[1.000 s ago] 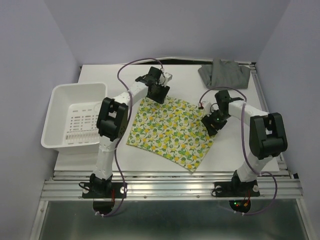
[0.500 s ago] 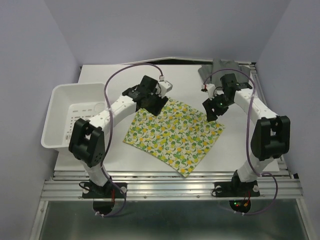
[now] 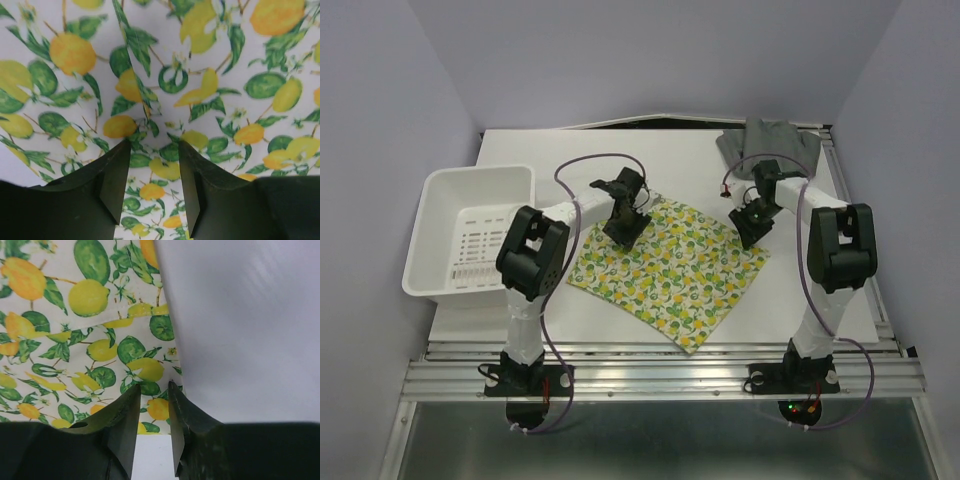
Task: Fold and stack the skirts
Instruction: Flatten the skirt out
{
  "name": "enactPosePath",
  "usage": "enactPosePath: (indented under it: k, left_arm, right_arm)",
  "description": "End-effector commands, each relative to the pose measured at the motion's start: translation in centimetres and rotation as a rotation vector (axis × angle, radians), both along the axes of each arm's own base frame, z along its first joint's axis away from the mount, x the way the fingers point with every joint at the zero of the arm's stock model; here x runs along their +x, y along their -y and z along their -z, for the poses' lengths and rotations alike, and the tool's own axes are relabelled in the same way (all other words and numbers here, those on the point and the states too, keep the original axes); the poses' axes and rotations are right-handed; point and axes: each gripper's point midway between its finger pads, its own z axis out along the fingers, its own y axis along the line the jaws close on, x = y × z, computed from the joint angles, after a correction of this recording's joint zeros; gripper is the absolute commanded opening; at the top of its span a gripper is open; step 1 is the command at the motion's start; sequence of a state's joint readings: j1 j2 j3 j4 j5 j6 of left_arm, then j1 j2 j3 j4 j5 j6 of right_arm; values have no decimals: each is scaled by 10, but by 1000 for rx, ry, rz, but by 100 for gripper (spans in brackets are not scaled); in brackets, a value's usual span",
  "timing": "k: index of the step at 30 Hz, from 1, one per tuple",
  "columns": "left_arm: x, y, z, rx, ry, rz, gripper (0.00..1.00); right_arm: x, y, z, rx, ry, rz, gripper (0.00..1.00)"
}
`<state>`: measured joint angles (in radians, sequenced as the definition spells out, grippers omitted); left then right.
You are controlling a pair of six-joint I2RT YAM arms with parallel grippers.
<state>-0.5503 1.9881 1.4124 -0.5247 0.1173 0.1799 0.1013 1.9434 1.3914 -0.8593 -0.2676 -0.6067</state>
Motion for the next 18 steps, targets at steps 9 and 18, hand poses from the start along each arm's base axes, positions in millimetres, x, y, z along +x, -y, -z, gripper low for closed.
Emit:
enactPosePath:
  k: [9, 18]
  left_arm:
    - [111, 63, -20, -44, 154, 66, 49]
    - [139, 90, -87, -195, 305, 110, 72]
  right_arm:
    - [-89, 20, 46, -78, -153, -59, 30]
    - [-123, -51, -25, 207, -154, -179, 44]
